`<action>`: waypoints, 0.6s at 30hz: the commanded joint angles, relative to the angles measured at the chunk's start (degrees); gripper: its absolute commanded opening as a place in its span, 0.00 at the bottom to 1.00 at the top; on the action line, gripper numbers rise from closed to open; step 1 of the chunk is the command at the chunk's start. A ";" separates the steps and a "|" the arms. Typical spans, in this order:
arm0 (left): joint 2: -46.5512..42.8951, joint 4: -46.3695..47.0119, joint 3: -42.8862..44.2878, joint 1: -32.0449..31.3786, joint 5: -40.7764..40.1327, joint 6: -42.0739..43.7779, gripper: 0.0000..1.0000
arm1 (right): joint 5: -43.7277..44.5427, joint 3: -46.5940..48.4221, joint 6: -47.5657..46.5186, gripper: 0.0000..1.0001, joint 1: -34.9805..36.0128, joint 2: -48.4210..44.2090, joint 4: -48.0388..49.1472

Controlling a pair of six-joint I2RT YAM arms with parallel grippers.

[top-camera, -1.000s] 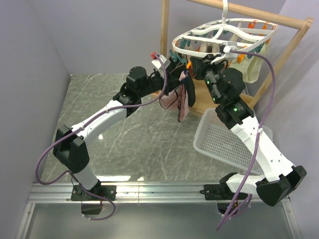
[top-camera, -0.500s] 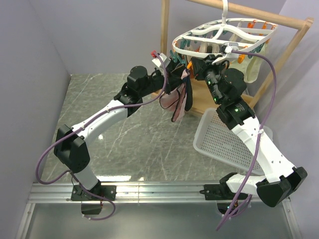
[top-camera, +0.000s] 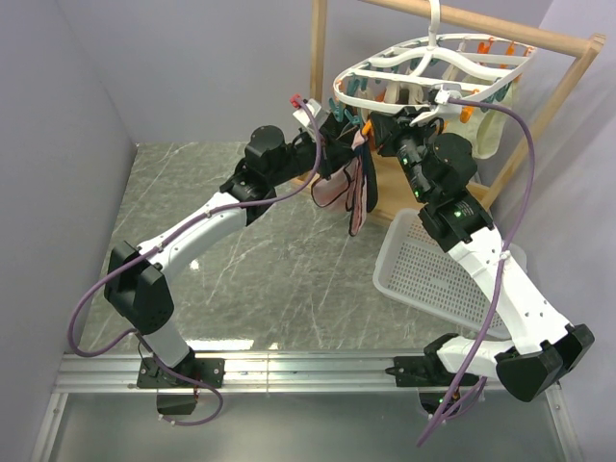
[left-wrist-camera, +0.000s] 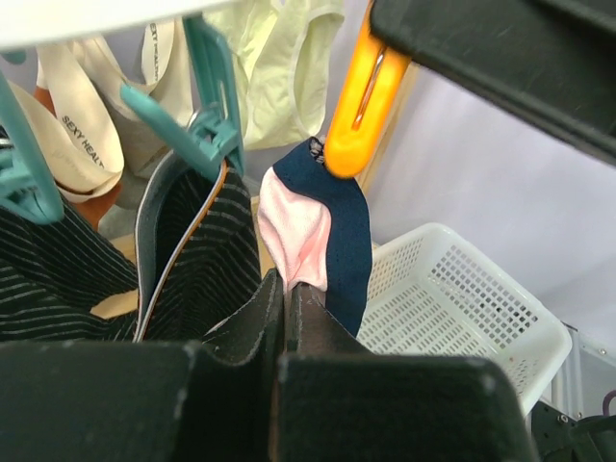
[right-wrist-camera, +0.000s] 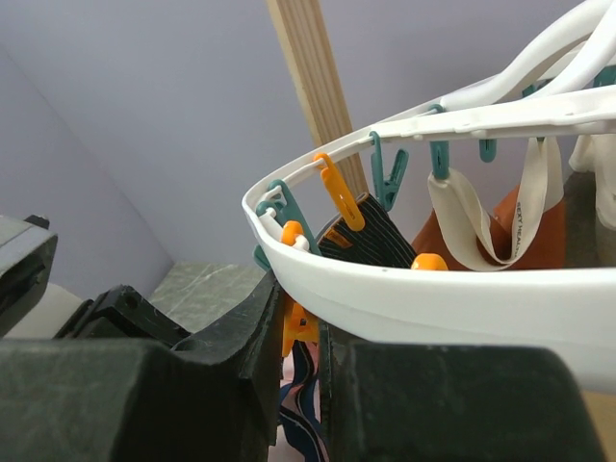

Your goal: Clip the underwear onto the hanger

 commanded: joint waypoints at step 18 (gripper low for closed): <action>1.37 4.88 5.72 -1.16 0.24 -1.00 0.00 | -1.38 -0.61 1.12 0.00 -1.38 -1.27 0.46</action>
